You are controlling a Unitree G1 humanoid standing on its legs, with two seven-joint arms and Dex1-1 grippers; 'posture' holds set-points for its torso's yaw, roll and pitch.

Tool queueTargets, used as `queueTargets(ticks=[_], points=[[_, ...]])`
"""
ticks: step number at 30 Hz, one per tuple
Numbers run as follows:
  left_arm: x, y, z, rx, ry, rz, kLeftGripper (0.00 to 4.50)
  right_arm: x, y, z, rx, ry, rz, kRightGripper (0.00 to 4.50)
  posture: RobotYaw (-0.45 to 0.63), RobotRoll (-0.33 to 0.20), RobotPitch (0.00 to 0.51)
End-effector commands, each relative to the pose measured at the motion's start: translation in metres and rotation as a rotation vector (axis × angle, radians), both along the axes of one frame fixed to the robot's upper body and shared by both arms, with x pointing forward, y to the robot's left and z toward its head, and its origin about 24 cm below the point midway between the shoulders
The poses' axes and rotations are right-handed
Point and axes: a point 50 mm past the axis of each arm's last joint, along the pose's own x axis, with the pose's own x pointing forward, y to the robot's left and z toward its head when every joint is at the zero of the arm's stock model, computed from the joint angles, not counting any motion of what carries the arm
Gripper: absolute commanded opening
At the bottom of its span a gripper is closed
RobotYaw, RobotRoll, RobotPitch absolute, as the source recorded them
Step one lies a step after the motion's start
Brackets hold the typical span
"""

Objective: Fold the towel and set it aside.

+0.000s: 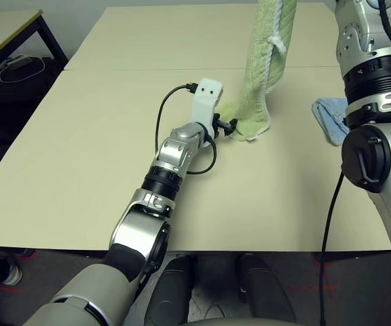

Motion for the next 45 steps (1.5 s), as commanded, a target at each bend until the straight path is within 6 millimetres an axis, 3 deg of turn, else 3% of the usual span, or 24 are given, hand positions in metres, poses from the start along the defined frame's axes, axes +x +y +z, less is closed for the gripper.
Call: queueTargets(ticks=[1,5,9,12,16,22,23,30,35,39,42,45], points=[[-0.008,-0.019,0.018,-0.117,-0.031,-0.131,4.5,-0.002,0.0,0.0,-0.001,-0.005,0.003,0.04,0.1,0.0,0.161],[-0.014,-0.025,0.021,-0.142,-0.018,-0.235,4.5,-0.001,0.0,-0.001,-0.002,-0.001,0.001,0.04,0.1,0.0,0.161],[-0.01,-0.023,0.016,-0.128,0.01,-0.218,4.5,-0.001,0.0,-0.001,0.001,-0.002,0.005,0.04,0.1,0.0,0.164],[-0.001,-0.012,0.009,-0.061,0.019,-0.139,3.96,-0.002,0.0,0.0,0.001,-0.005,0.005,0.0,0.1,0.0,0.166],[0.008,0.007,0.0,0.0,0.023,-0.069,2.57,-0.003,-0.001,0.001,0.002,-0.01,0.001,0.0,0.09,0.0,0.166],[0.009,0.02,-0.004,0.025,0.025,-0.095,0.19,-0.002,-0.003,-0.002,0.0,-0.003,-0.005,0.0,0.09,0.0,0.167],[0.009,0.023,-0.004,0.023,0.028,-0.109,0.06,-0.002,-0.004,-0.003,-0.002,0.001,-0.007,0.0,0.09,0.0,0.167],[-0.009,0.059,0.009,-0.011,0.038,-0.436,0.06,0.001,-0.013,-0.009,-0.021,0.022,-0.04,0.0,0.1,0.0,0.171],[-0.013,0.084,0.024,0.007,0.03,-0.623,0.06,-0.001,-0.036,-0.004,-0.041,0.015,-0.125,0.0,0.11,0.0,0.17],[-0.01,0.081,0.033,-0.014,0.011,-0.715,0.06,-0.004,-0.044,0.001,-0.054,-0.001,-0.158,0.0,0.1,0.0,0.166],[-0.006,0.071,0.021,0.059,0.03,-0.718,0.06,-0.006,-0.037,-0.001,-0.064,-0.011,-0.142,0.0,0.09,0.0,0.162],[-0.004,0.068,-0.001,0.167,0.05,-0.69,0.7,-0.008,-0.028,-0.003,-0.074,-0.019,-0.119,0.0,0.08,0.0,0.158]])
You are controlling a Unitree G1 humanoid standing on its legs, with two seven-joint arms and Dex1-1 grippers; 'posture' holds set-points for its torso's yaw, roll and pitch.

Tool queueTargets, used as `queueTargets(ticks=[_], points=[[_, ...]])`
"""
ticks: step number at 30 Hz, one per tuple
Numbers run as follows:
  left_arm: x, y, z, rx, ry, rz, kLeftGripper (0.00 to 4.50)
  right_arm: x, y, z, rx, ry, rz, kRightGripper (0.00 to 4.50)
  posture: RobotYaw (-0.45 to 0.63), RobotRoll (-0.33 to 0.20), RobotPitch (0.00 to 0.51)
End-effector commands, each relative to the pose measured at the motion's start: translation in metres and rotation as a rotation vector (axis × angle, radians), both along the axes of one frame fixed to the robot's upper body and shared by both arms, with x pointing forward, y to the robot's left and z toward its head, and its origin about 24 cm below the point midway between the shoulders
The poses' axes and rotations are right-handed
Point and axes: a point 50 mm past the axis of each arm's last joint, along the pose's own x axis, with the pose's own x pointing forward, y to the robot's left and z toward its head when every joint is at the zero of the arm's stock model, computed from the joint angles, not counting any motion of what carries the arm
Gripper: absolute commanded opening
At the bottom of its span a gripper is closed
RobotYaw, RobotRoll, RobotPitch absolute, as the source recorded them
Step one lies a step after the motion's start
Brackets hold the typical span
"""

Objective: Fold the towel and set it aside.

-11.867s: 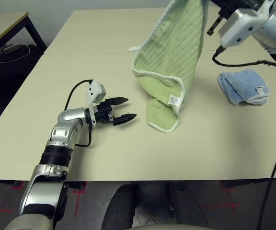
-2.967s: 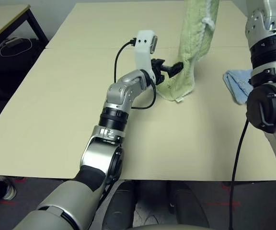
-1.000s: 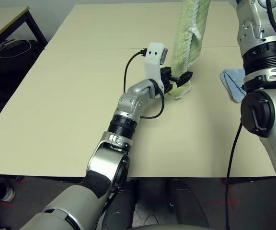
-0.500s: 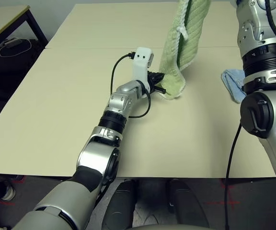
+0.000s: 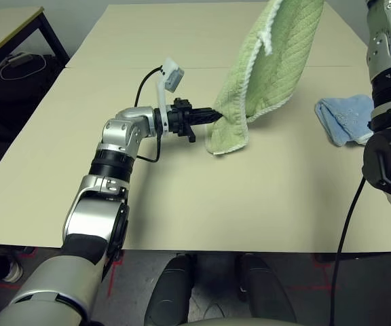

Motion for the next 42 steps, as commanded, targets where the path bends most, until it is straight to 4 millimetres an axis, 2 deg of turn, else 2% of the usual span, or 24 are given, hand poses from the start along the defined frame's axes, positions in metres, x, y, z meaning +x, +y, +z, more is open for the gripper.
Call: queueTargets(ticks=[1,5,10,12,15,21,27,29,36,42], points=[[0.001,0.0,-0.032,0.127,0.003,0.043,1.09,-0.004,0.01,-0.001,-0.02,-0.014,0.021,0.0,0.08,0.0,0.158],[0.003,0.01,-0.06,0.264,-0.026,0.174,2.57,-0.006,0.015,-0.002,-0.032,-0.012,0.038,0.0,0.1,0.0,0.159],[-0.001,0.026,-0.076,0.345,-0.066,0.278,4.48,-0.008,0.018,-0.002,-0.044,-0.008,0.054,0.0,0.11,0.0,0.161],[-0.003,0.035,-0.078,0.375,-0.099,0.334,4.48,-0.008,0.018,-0.003,-0.044,-0.004,0.057,0.0,0.11,0.0,0.162],[-0.005,0.049,-0.069,0.404,-0.188,0.485,4.48,-0.007,0.015,-0.006,-0.044,0.01,0.058,0.0,0.11,0.0,0.165],[-0.026,0.054,-0.039,0.331,-0.242,0.611,4.48,-0.003,0.017,-0.013,-0.059,0.038,0.079,0.0,0.13,0.0,0.169],[-0.033,0.054,-0.022,0.345,-0.294,0.64,4.48,-0.001,0.019,-0.016,-0.058,0.048,0.098,0.0,0.14,0.0,0.169],[-0.036,0.05,-0.015,0.33,-0.297,0.603,4.48,0.0,0.02,-0.017,-0.059,0.052,0.106,0.0,0.15,0.0,0.167],[-0.065,0.01,0.02,0.116,-0.164,0.352,4.48,0.002,0.029,-0.022,-0.072,0.068,0.126,0.0,0.15,0.0,0.175],[-0.081,-0.012,0.023,0.054,-0.013,0.3,4.48,0.003,0.038,-0.024,-0.071,0.071,0.147,0.0,0.14,0.0,0.183]])
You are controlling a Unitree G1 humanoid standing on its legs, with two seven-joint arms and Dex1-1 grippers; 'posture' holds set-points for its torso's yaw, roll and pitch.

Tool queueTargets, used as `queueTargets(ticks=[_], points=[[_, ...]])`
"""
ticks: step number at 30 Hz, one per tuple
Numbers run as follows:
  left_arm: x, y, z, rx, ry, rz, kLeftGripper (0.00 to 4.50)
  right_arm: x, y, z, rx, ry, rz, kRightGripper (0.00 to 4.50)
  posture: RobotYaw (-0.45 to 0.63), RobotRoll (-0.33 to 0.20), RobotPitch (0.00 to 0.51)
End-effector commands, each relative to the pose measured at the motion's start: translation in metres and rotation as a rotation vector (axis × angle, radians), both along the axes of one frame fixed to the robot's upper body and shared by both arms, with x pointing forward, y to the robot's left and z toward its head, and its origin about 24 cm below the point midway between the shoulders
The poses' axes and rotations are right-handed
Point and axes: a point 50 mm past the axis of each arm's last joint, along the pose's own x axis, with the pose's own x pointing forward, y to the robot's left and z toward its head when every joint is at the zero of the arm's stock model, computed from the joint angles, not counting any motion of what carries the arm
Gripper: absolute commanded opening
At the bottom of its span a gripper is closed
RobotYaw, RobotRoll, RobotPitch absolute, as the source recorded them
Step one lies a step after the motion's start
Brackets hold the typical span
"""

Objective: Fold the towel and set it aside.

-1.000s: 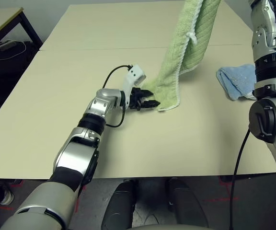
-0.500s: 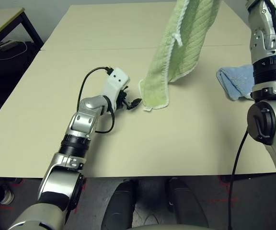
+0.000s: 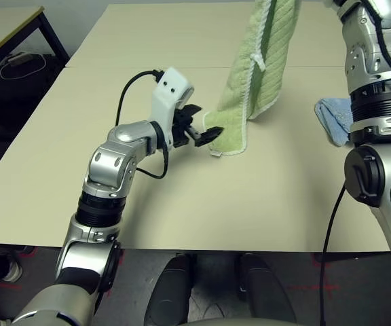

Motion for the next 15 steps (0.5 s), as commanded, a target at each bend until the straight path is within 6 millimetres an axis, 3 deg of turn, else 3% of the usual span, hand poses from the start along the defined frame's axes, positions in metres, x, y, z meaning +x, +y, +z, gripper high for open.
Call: queueTargets(ticks=[1,6,15], points=[[-0.008,-0.007,-0.006,-0.017,0.092,-0.028,4.48,0.001,0.003,-0.003,0.0,0.005,0.007,0.0,0.14,0.0,0.183],[-0.003,-0.012,-0.033,0.048,0.155,0.019,4.48,0.001,0.006,-0.003,0.003,0.006,0.011,0.0,0.14,0.0,0.189],[0.031,-0.026,-0.064,0.166,0.087,0.167,4.48,0.001,0.007,-0.001,0.008,0.008,0.005,0.0,0.13,0.0,0.193]])
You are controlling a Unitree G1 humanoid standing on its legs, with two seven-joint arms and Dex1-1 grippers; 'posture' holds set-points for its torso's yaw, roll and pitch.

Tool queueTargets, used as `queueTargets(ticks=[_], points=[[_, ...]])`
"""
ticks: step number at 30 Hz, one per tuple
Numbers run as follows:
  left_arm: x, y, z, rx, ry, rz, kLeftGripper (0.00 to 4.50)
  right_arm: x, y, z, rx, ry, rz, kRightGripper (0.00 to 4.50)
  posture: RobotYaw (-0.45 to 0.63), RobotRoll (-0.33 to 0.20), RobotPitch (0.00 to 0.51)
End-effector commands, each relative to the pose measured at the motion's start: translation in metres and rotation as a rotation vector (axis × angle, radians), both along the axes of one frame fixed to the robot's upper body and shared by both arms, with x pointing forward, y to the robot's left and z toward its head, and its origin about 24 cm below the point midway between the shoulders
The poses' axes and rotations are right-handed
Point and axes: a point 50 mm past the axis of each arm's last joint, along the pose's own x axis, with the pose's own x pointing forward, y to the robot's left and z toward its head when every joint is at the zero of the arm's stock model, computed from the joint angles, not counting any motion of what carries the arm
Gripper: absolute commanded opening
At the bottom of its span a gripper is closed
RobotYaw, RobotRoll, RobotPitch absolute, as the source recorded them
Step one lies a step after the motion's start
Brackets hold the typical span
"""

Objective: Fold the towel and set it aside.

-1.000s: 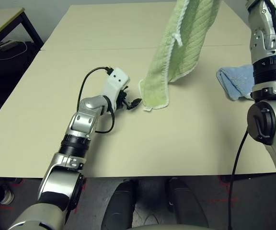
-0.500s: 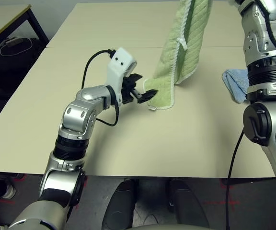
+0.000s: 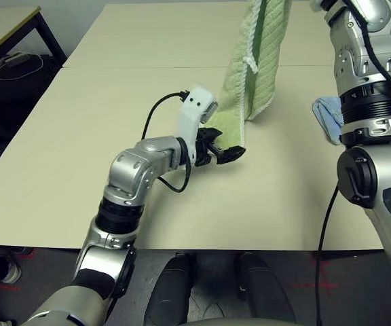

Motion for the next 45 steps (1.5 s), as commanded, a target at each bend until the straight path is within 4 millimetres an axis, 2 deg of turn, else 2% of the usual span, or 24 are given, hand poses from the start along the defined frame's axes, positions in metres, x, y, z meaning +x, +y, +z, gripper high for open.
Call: queueTargets(ticks=[1,5,13,24,30,35,45], points=[[0.013,-0.007,-0.01,0.07,-0.054,0.045,4.48,-0.001,0.001,0.001,0.0,-0.005,-0.001,0.0,0.13,0.0,0.194],[0.02,-0.013,-0.019,0.101,-0.07,0.061,4.48,-0.002,0.001,0.001,0.004,-0.005,-0.003,0.0,0.11,0.0,0.197],[0.017,-0.029,-0.012,0.013,-0.02,0.019,4.48,-0.002,-0.002,-0.001,0.003,0.003,-0.015,0.0,0.11,0.0,0.2],[-0.001,-0.035,0.012,-0.017,-0.043,-0.091,4.48,0.001,0.0,-0.004,0.006,0.012,-0.01,0.0,0.13,0.0,0.198],[-0.012,-0.046,0.02,-0.039,-0.041,-0.156,4.48,0.001,0.001,-0.005,0.009,0.014,-0.005,0.0,0.13,0.0,0.193],[-0.013,-0.051,0.011,-0.025,-0.023,-0.164,4.48,0.001,0.001,-0.004,0.009,0.012,-0.003,0.0,0.12,0.0,0.192],[0.008,-0.051,-0.011,0.057,-0.02,-0.088,4.48,0.0,0.0,-0.004,0.007,0.01,-0.007,0.0,0.12,0.0,0.187]])
